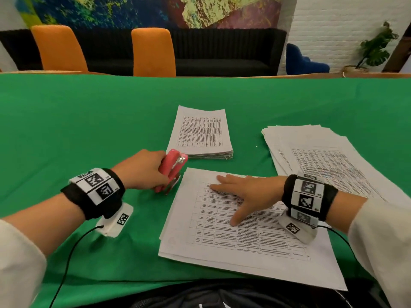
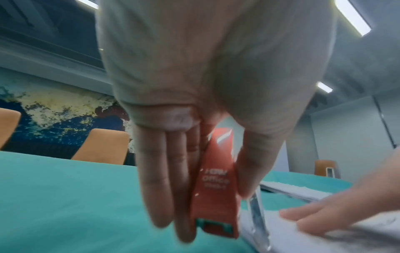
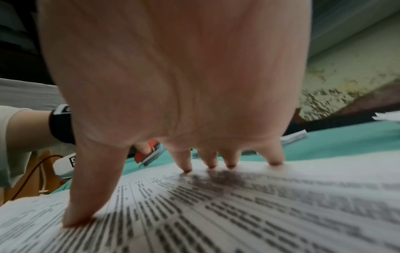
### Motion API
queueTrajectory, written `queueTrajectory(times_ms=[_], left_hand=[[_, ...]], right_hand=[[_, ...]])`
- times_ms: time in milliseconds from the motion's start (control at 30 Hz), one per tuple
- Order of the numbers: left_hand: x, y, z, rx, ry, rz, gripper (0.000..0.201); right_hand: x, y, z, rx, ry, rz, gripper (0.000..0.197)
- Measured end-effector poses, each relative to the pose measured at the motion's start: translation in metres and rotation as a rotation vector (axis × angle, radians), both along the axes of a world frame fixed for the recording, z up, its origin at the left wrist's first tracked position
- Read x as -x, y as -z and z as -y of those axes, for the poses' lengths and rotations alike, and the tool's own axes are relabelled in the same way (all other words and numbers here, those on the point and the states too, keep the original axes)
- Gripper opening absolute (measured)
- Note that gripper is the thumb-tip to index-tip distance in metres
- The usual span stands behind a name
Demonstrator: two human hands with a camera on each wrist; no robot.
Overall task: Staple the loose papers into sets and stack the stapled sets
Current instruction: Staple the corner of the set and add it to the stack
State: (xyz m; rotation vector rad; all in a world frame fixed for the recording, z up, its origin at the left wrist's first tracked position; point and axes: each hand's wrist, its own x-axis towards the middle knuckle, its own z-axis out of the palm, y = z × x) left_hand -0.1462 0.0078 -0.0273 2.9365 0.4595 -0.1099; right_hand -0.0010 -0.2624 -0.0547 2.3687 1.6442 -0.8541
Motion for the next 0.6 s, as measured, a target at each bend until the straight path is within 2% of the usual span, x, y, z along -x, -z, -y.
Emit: queueTrajectory(times_ms=[67,167,300,433,600], left_hand=[[-0.004,-0.007,0.013,0.089,0.058,0.072,0.03],[-0.011,-0.012,0.035,0.116,0.179,0.062,0.032],[-0.024,-0.001,0.055,0.011,0.275,0.015,0.034],[-0.036,0.007,0.063,-0.149,0.337,-0.026,0.024],[-0.042,0.004,0.058,-0.225,0.41,-0.048,0.028]], right_hand=[[-0.003,0.003,0.0,0.004,0.003,-0.022,0.116],[-0.004,0.004,0.002,-0.012,0.032,-0.046,0.121],[-0.006,0.009,0.001,-0.065,0.048,-0.063,0.126],[-0.01,0.015,0.001,-0.099,0.088,-0.068,0.143],[-0.014,0.017,0.0,-0.074,0.093,-0.085,0.142]])
